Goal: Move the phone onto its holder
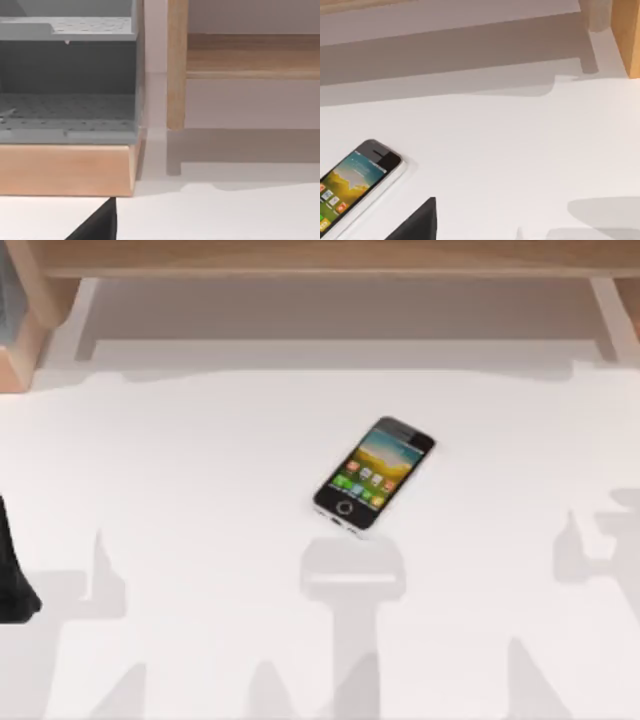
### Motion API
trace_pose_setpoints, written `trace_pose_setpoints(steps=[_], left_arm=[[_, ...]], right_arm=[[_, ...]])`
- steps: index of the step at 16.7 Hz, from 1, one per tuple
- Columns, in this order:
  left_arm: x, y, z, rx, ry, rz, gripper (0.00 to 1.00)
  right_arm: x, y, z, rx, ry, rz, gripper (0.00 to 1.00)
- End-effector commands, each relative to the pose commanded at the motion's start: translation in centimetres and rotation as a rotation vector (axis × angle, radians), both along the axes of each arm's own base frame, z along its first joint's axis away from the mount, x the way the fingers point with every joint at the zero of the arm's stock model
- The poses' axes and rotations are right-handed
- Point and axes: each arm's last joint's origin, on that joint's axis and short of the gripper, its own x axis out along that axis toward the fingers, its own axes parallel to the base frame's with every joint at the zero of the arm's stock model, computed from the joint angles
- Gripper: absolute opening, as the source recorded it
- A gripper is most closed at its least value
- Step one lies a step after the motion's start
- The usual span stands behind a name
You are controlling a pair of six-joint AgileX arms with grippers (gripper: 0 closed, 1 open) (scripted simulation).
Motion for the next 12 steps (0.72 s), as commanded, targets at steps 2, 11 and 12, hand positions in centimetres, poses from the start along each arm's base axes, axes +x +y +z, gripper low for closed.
trace_pose_setpoints(steps=[2, 11, 12], left_arm=[[0.0, 0.0, 0.0, 0.000, 0.000, 0.000, 1.00], [0.0, 0.0, 0.0, 0.000, 0.000, 0.000, 1.00], [0.0, 0.0, 0.0, 0.000, 0.000, 0.000, 1.00]], right_arm=[[2.0, 1.0, 2.3, 0.051, 0.143, 0.016, 1.00], [17.2, 10.6, 6.5, 0.171, 0.815, -0.098, 1.00], [18.9, 12.1, 5.9, 0.171, 0.876, -0.129, 1.00]])
